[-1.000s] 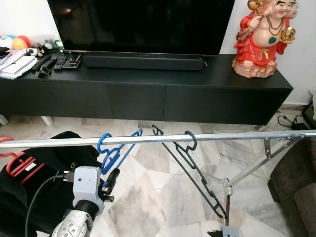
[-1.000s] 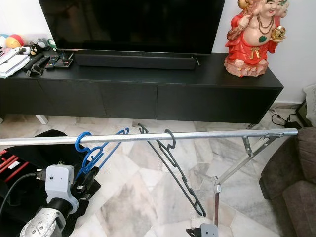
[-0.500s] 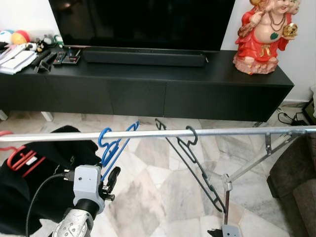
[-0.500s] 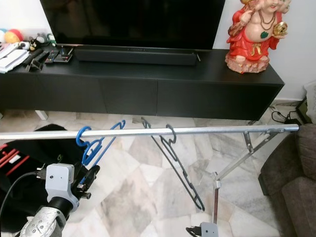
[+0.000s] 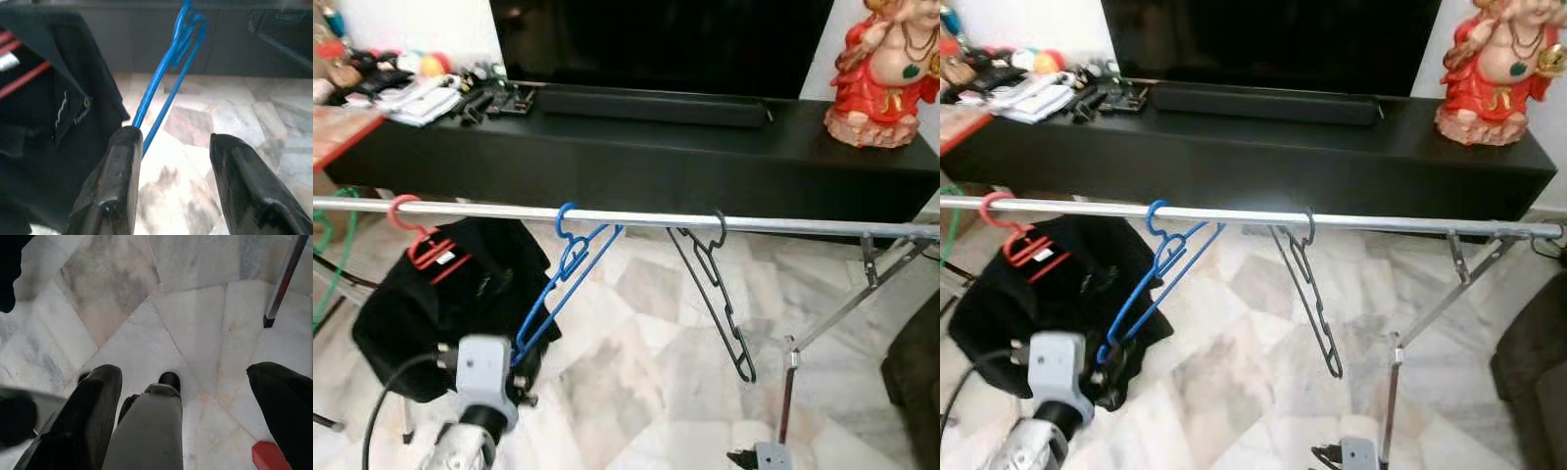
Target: Hang hanger
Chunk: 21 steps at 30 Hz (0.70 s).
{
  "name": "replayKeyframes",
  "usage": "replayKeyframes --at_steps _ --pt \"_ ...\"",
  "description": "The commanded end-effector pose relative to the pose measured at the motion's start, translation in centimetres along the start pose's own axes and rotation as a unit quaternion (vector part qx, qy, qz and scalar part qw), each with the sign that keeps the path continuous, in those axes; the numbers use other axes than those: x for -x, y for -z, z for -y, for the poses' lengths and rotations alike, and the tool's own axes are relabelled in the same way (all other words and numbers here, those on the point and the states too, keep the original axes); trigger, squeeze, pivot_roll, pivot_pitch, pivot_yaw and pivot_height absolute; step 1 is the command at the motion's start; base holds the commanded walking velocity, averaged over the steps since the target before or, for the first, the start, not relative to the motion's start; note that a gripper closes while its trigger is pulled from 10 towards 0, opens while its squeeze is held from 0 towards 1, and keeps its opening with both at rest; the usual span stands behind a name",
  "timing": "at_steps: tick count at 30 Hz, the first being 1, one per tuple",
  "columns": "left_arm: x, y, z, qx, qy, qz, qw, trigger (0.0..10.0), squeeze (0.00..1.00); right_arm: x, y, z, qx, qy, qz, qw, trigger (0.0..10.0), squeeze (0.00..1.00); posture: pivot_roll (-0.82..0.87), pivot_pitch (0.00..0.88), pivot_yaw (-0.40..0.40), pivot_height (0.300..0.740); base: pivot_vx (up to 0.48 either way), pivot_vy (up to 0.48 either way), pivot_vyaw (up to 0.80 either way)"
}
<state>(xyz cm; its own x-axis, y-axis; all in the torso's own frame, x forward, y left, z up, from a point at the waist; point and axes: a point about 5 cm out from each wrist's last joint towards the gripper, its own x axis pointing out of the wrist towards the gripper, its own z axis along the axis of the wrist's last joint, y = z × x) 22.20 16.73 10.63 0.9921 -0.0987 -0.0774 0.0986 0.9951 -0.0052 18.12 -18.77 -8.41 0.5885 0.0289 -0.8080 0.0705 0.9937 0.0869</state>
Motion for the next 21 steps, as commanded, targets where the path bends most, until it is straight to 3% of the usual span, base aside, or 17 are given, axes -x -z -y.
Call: replayKeyframes --at_steps 1,13,17,21 --pt "0.0 -0.2 -0.3 0.0 -0.004 0.004 1.0 10.0 0.0 0.2 1.3 -0.2 -0.004 -0.001 -0.019 1.0 10.0 0.0 0.02 0.13 -0.008 0.74 -0.296 0.0 0.0" --pt "0.1 0.3 -0.5 -0.006 -0.005 -0.006 1.0 10.0 0.0 0.2 1.4 -0.2 -0.006 0.0 -0.019 1.0 10.0 0.0 0.02 0.138 -0.012 0.74 -0.245 0.0 0.0" --pt "0.0 1.6 -1.2 -0.023 -0.012 -0.036 0.999 10.0 0.0 0.2 1.4 -0.2 -0.006 0.0 -0.019 1.0 10.0 0.0 0.02 0.138 -0.012 0.74 0.0 0.0 0.0" --pt "0.0 4.2 -1.9 -0.037 -0.002 -0.098 0.995 10.0 0.0 0.2 1.3 -0.2 -0.006 0.0 -0.019 1.0 10.0 0.0 0.02 0.139 -0.011 0.74 0.0 0.0 0.0"
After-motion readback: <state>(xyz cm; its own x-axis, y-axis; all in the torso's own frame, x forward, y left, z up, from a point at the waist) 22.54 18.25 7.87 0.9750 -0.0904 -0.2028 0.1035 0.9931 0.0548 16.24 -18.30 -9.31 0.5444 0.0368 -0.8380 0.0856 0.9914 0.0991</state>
